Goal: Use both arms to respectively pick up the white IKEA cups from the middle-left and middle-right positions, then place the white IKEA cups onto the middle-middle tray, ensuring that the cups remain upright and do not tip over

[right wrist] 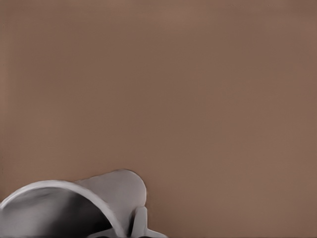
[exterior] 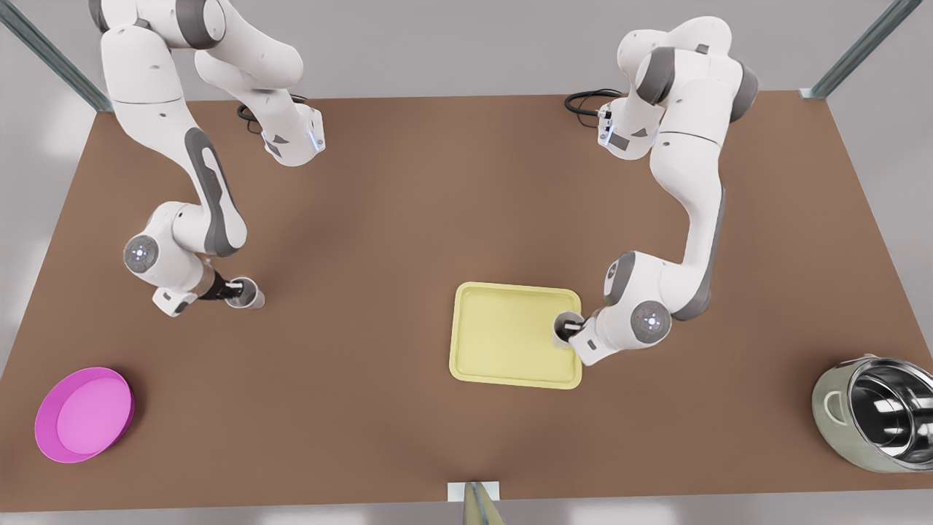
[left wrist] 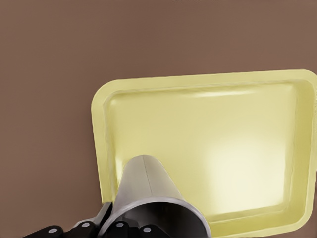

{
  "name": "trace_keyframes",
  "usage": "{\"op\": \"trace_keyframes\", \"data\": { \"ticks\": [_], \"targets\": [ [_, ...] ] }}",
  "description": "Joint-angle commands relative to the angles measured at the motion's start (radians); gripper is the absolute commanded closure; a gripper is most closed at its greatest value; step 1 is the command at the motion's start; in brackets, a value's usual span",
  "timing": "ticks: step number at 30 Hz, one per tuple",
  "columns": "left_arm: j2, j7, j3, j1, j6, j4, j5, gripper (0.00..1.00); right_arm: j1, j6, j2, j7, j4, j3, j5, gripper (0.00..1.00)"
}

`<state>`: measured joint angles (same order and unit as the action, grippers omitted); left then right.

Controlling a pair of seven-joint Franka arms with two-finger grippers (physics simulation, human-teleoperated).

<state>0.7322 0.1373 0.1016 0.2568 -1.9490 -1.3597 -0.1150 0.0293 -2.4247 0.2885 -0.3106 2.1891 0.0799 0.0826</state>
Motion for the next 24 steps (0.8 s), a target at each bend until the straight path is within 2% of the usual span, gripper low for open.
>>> {"op": "trace_keyframes", "data": {
  "ticks": [1,3,8,9,10,11,14,16,19,24],
  "targets": [
    [0.006,0.533,0.013,-0.004,-0.114,-0.016,-0.006,0.79,-0.063,0.075,0.001,0.048,-0.071,0.000,-0.009,0.79],
    [0.024,0.533,0.036,-0.011,-0.116,-0.019,-0.006,0.79,-0.172,0.088,0.038,0.128,-0.176,0.000,-0.009,0.79],
    [0.062,0.530,0.059,-0.021,-0.136,-0.024,-0.002,0.79,-0.443,0.087,0.236,0.470,-0.503,0.000,0.008,0.79],
    [0.064,0.530,0.059,-0.021,-0.140,-0.024,-0.002,0.74,-0.466,0.087,0.259,0.536,-0.522,-0.002,0.052,0.79],
    [0.065,0.530,0.059,-0.021,-0.140,-0.024,-0.002,0.66,-0.511,0.084,0.265,0.547,-0.542,-0.002,0.101,0.79],
    [0.065,0.528,0.059,-0.021,-0.140,-0.024,-0.002,0.52,-0.568,0.078,0.279,0.617,-0.572,0.000,0.121,0.79],
    [0.065,0.530,0.059,-0.021,-0.140,-0.024,0.000,0.28,-0.686,0.075,0.385,0.792,-0.722,0.000,0.120,0.79],
    [0.061,0.532,0.059,-0.019,-0.134,-0.024,0.014,0.00,-0.707,0.073,0.449,0.840,-0.816,-0.002,0.123,0.79],
    [0.032,0.533,0.061,-0.019,-0.081,-0.024,0.038,0.00,-0.712,0.072,0.508,0.832,-0.888,-0.002,0.128,0.79],
    [-0.099,0.593,0.061,-0.021,0.162,-0.013,0.075,0.00,-0.739,0.061,0.558,0.824,-0.904,-0.032,0.128,0.79]
  ]
}}
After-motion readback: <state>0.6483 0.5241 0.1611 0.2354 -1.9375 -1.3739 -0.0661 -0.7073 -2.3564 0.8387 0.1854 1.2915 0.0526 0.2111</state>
